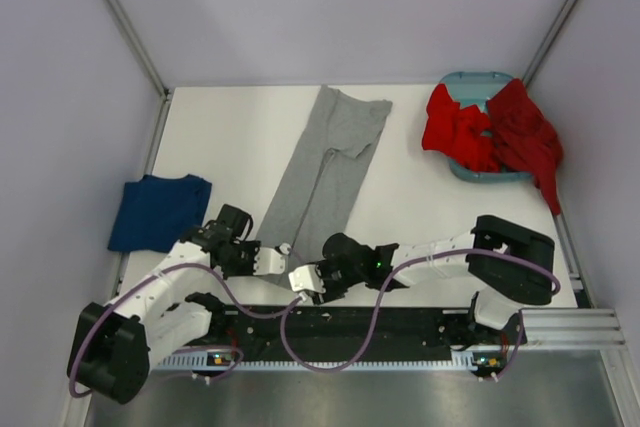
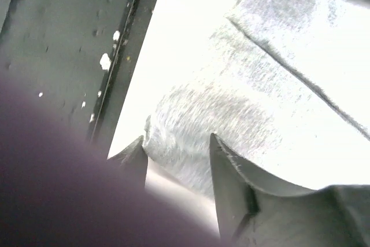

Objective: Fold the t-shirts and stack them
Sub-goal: Grab the bottom of the folded rectangular tshirt with both arms

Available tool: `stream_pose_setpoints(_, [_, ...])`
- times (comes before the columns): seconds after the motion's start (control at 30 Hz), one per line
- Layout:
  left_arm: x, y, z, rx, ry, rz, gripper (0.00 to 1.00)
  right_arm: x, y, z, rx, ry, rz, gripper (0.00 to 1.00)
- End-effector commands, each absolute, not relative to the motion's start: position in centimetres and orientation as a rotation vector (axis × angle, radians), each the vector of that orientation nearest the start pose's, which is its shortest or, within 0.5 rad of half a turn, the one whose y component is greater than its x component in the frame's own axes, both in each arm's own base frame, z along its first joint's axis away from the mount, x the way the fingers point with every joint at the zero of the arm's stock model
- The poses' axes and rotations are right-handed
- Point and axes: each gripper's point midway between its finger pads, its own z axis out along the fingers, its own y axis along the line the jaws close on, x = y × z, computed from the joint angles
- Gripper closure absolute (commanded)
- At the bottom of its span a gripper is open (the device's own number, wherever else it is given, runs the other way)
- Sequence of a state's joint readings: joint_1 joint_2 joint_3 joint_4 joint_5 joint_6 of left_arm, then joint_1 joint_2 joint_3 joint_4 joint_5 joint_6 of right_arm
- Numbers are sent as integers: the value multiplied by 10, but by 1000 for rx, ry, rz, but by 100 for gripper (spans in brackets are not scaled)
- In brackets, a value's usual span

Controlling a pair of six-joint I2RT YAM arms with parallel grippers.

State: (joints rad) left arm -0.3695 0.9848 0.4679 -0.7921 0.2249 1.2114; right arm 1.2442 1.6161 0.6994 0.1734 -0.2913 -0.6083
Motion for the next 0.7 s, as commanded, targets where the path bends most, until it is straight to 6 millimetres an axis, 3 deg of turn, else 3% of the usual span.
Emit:
stream_pose_setpoints(0.0, [124,-65,17,-2400,-2372,359,100,91,402,31,-1981,1247,710,66])
stream_pose_setpoints(0.13, [116,-67,23,-2376,-2370,420,100,87,396,36,-1992,1247,727,92])
stream_pose_setpoints(0.2, [114,-68,31,-2365,-2366,437,100,81,387,41,-2007,1266,746,100])
stream_pose_setpoints(0.37, [139,-79,63,-2358,-2484,412,100,79,371,76,-1843,1378,840,100])
stream_pose_setpoints(0.43, [159,-89,81,-2376,-2554,396,100,93,368,94,-1712,1450,872,100])
stream_pose_setpoints(0.57, [197,-109,107,-2391,-2665,398,100,149,360,122,-1433,1566,870,100])
stream_pose_setpoints(0.67, [242,-119,123,-2343,-2818,293,100,197,349,134,-1247,1637,857,100])
